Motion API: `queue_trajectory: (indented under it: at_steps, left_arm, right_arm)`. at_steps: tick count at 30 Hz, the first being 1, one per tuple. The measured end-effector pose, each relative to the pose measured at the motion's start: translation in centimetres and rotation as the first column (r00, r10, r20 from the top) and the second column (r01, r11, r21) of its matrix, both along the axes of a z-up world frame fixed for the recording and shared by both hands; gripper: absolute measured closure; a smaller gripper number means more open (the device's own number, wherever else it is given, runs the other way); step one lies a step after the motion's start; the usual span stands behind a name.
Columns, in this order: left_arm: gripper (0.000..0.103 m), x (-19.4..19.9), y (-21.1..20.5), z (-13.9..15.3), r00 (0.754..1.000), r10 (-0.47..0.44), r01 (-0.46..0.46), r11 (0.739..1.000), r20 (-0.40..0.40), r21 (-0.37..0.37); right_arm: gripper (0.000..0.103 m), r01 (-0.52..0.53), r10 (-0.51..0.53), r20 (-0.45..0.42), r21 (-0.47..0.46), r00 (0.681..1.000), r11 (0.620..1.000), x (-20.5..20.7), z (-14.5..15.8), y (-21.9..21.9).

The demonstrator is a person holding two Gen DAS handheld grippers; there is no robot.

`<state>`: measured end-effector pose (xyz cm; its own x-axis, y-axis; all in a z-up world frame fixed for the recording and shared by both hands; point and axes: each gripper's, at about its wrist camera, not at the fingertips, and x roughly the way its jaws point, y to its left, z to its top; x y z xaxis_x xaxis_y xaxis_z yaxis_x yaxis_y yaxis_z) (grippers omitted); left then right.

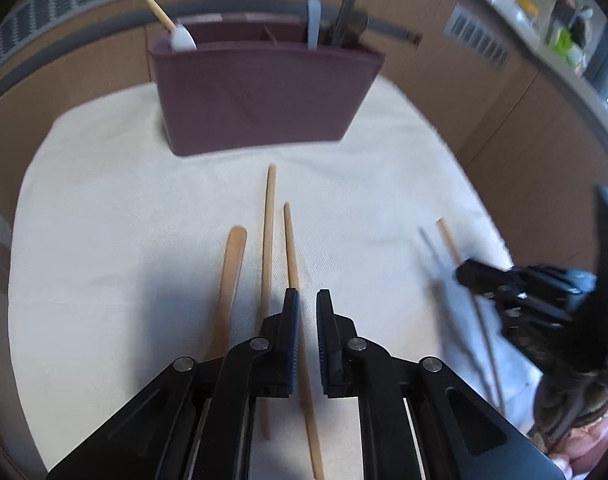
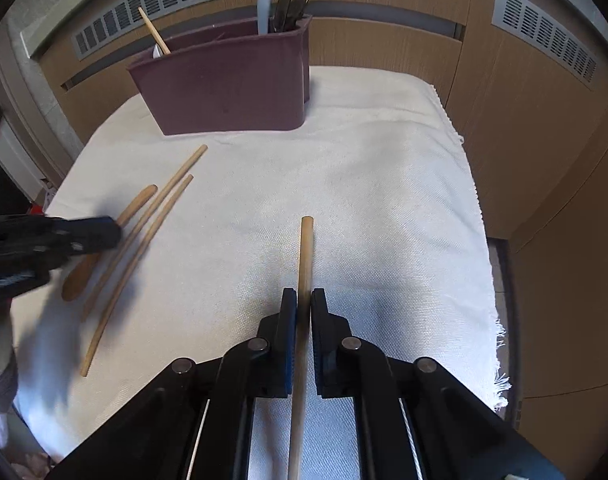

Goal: Organize utensils
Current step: 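Lift the chopstick with the left gripper while the right grasps another chopstick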

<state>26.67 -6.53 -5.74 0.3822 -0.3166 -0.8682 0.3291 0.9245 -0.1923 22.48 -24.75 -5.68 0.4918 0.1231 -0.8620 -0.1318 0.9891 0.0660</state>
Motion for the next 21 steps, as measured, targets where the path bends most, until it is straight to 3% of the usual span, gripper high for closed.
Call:
queue_trajectory:
  at_steps: [7, 10, 15, 18, 21]
  left_arm:
    - [0.087, 4.4, -3.2, -2.3, 0.992, -0.025, 0.048, 0.981, -0.125, 0.188]
    - [0.086, 5.6, -4.4, -2.4, 0.99, -0.043, 0.073, 0.971, -0.136, 0.229]
    - [0.097, 5.3, -5.0, -2.5, 0.997, -0.041, 0.054, 0.978, -0.072, 0.202]
    - [0.098, 3.4, -3.6, -1.8, 1.0, 0.014, -0.014, 0.997, -0.009, 0.08]
    - [0.098, 1.0, -1.7, 0.3, 0.995, 0.068, -0.065, 0.997, 0.071, -0.052]
  right_arm:
    - [0.096, -0.02, 0.018, 0.042, 0.038, 0.999, 0.999, -0.8, 1.3, -0.2]
    - [0.096, -0.025, 0.022, 0.051, 0.052, 0.998, 0.998, -1.1, 1.5, -0.3]
    - [0.096, -0.019, 0.012, 0.078, 0.081, 0.997, 0.997, -1.3, 1.5, -0.8]
    - [0.096, -0.025, 0.014, 0.103, 0.104, 0.995, 0.994, -1.6, 1.9, -0.9]
    - [0.096, -0.027, 0.011, 0.148, 0.101, 0.989, 0.995, -2.0, 3.0, -1.1]
